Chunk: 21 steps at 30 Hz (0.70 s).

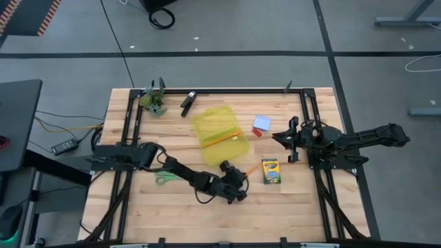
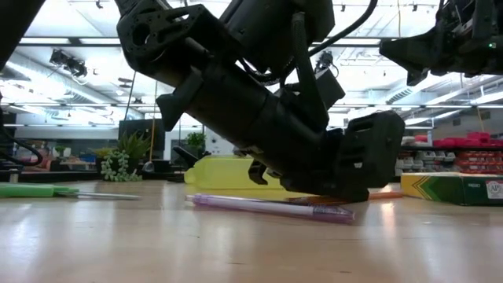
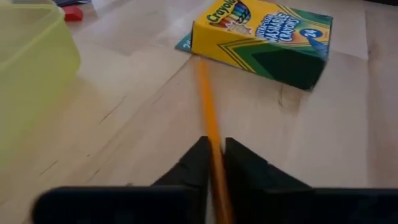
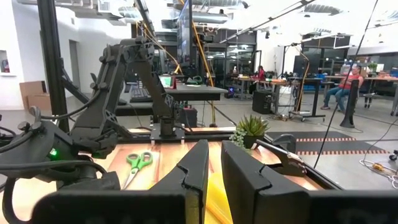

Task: Pack school essentials
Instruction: Put the yellow pencil into the yellow supply box

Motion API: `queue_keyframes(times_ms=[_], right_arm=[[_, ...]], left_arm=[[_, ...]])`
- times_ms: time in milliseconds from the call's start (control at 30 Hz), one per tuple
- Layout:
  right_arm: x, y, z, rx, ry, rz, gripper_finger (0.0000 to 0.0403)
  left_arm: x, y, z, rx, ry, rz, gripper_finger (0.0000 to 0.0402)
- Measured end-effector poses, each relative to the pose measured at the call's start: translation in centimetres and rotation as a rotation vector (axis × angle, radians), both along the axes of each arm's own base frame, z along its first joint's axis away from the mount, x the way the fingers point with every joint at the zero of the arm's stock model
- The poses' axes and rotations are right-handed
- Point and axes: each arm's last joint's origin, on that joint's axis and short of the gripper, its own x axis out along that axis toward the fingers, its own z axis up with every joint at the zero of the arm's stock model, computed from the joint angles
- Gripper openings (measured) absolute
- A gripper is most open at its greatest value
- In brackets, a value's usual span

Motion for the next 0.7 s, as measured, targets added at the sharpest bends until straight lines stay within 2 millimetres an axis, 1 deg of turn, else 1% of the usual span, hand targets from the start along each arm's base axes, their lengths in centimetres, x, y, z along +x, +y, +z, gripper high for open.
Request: queue_keyframes(times_ms=[67, 100, 300, 567, 700], right_arm=[[0.0, 0.0, 0.0, 0.000, 0.000, 0.000, 0.0051], [0.0, 0.0, 0.0, 0.000, 0.000, 0.000, 0.0051], [0.0, 0.0, 0.0, 0.000, 0.000, 0.000, 0.0051], [0.0, 0.0, 0.0, 0.000, 0.000, 0.000, 0.0051], [0.0, 0.0, 0.0, 0.000, 0.000, 0.000, 0.0051]], left_arm=[[-0.1, 0.0, 0.0, -0.009, 0.010, -0.001, 0.0020], [-0.1, 0.0, 0.0, -0.019, 0.007, 0.006, 0.0017], [-0.1, 0.1, 0.3, -0.038, -0.004, 0.021, 0.0019], [-0.4, 0.1, 3.3, 0.059, 0.018, -0.019, 0.0015], [-0.4, 0.3, 5.3, 0.082, -0.004, -0.015, 0.0015]])
